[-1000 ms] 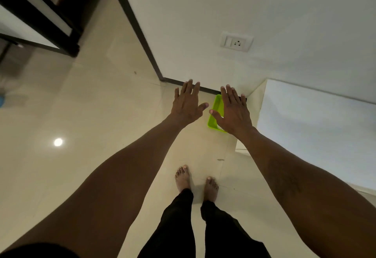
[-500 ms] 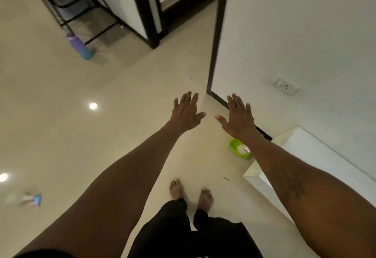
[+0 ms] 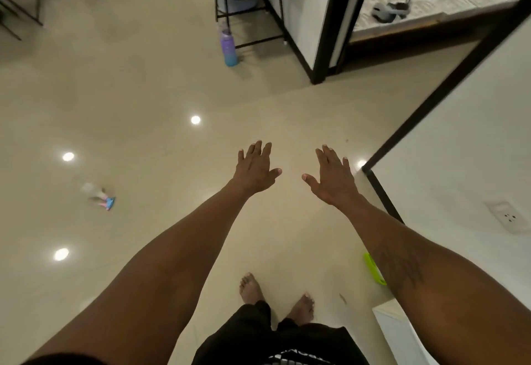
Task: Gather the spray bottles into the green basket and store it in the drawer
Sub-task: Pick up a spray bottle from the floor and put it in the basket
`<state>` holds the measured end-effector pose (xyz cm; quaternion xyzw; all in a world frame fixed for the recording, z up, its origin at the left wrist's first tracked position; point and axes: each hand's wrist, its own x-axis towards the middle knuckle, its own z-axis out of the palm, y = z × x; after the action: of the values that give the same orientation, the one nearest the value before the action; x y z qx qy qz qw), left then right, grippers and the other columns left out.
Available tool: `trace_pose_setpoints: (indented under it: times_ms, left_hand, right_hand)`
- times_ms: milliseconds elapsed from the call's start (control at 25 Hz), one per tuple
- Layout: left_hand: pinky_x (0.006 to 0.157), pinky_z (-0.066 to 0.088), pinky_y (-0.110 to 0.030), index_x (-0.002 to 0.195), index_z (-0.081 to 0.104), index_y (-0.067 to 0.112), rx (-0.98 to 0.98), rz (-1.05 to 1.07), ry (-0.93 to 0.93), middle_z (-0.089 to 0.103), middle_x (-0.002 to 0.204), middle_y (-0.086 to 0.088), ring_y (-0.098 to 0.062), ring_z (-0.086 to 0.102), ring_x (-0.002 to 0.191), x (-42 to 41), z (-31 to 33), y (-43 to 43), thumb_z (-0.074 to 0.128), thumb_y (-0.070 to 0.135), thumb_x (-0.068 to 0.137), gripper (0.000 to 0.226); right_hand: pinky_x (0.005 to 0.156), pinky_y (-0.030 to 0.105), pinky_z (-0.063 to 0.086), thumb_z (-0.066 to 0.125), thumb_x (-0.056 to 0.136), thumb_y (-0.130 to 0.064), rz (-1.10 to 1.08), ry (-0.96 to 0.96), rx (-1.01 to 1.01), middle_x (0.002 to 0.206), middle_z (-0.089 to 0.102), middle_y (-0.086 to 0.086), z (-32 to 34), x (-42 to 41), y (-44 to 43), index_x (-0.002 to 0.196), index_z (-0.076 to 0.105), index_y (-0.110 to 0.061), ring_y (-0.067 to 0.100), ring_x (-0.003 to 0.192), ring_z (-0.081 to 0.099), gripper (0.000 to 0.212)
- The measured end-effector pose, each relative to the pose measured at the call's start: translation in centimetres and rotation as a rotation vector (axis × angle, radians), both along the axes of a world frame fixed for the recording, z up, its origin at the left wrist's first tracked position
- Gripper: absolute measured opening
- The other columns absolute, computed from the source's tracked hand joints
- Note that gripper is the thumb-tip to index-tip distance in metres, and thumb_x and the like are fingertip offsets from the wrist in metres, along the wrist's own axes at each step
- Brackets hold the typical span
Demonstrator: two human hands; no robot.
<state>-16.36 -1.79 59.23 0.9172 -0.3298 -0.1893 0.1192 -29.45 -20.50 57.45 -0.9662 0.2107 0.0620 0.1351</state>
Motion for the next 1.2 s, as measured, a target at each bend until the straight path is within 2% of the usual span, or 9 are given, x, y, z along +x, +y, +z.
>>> trace_pose_setpoints:
  times_ms: [400,960,1200]
  left_hand:
    - [0.123,0.01,-0.057,0.157,0.014,0.013,-0.011,0.317,0.017,0.013,0.164,-0.016,-0.031,0.012,0.153,11.0,0.9,14.8,0.052,0.049,0.097,0.08]
    - [0.124,0.008,-0.055,0.158,0.012,0.014,-0.013,0.765,0.094,0.008,0.166,-0.015,-0.03,0.009,0.154,26.9,-0.6,24.5,0.052,0.05,0.096,0.082]
    - [0.123,0.013,-0.056,0.158,0.013,0.015,0.002,0.911,0.116,0.009,0.166,-0.015,-0.031,0.01,0.154,31.0,-1.6,32.4,0.053,0.049,0.096,0.082]
  right_hand:
    - [0.123,0.052,0.01,0.048,0.095,-0.052,0.272,0.001,0.024,0.166,0.008,0.006,0.6,16.5,11.3,0.154,0.019,-0.013,0.021,0.153,0.006,0.076]
    - [0.123,0.052,0.01,0.052,0.095,-0.047,0.621,0.053,0.05,0.166,0.008,0.006,0.3,41.3,18.8,0.154,0.019,-0.014,0.021,0.153,0.006,0.076]
    - [0.123,0.053,0.011,0.052,0.095,-0.047,0.746,0.076,0.05,0.166,0.008,0.007,0.2,48.6,26.9,0.154,0.019,-0.013,0.023,0.153,0.007,0.075]
